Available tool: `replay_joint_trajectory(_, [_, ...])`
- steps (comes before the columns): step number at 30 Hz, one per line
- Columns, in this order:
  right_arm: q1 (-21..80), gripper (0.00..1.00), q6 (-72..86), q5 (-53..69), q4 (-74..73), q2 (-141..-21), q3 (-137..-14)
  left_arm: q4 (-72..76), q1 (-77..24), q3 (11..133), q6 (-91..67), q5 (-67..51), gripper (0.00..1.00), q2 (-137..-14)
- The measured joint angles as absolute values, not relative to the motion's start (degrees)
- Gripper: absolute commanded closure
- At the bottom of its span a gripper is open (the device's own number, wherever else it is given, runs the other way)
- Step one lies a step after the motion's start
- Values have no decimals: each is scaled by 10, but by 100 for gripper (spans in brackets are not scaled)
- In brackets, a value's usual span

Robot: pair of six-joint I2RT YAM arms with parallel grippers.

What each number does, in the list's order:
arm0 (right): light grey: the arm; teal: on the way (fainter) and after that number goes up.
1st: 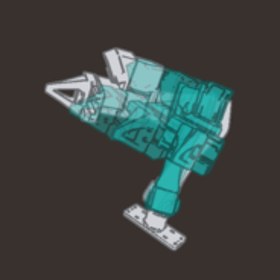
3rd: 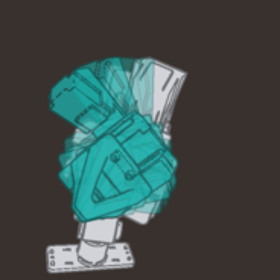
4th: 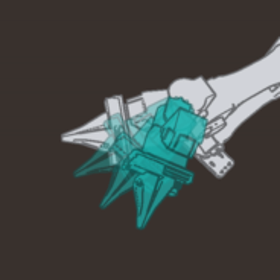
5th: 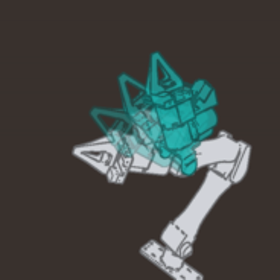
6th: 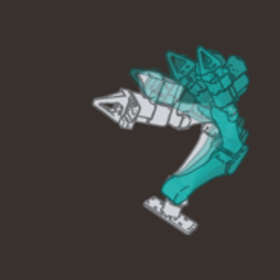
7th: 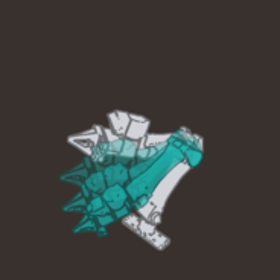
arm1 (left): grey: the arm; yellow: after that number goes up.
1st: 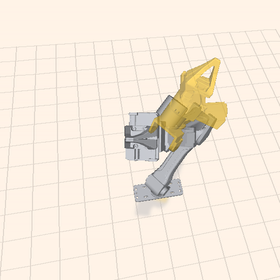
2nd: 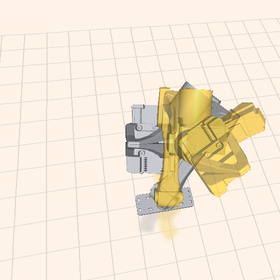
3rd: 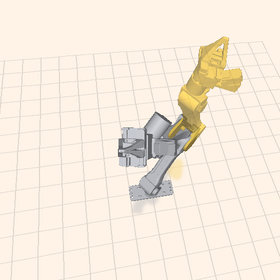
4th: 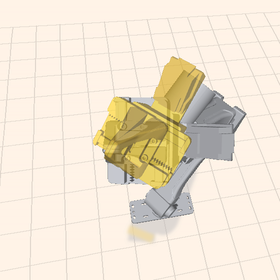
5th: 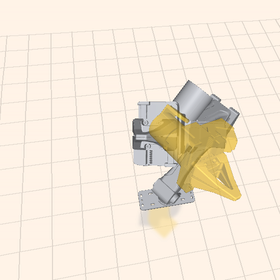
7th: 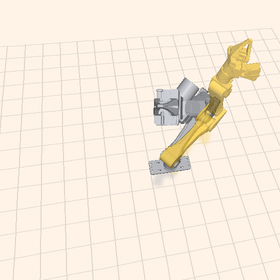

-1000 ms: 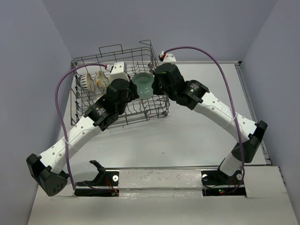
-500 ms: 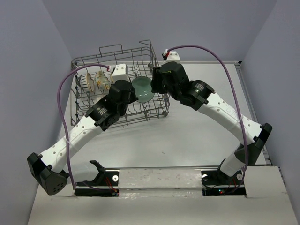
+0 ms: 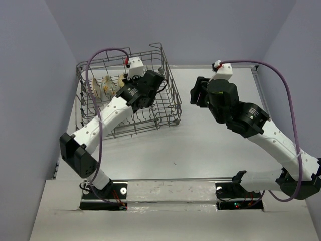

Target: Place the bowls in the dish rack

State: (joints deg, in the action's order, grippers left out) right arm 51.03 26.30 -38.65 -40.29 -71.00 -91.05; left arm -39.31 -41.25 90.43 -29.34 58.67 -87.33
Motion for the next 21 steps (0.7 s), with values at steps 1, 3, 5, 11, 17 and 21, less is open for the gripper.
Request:
replay_joint_trajectory(1, [510, 40, 263, -394, -404, -703, -896, -430, -410, 928, -310, 612, 100, -898])
replay_joint_trajectory(3, [510, 39, 263, -402, -411, -697, -873, -495, -406, 972, -340, 653, 100, -943])
replay_joint_trajectory(5, [510, 39, 263, -407, -417, -691, -847, -549, -402, 1011, -361, 694, 100, -999])
replay_joint_trajectory(11, [510, 38, 263, -418, -425, -679, -804, -615, -390, 1020, -368, 732, 100, -1077])
replay_joint_trajectory(17, [510, 38, 264, -421, -429, -663, -784, -632, -377, 1020, -353, 748, 100, -1087])
replay_joint_trajectory(21, [510, 38, 267, -421, -428, -659, -772, -637, -372, 1020, -341, 753, 100, -1087])
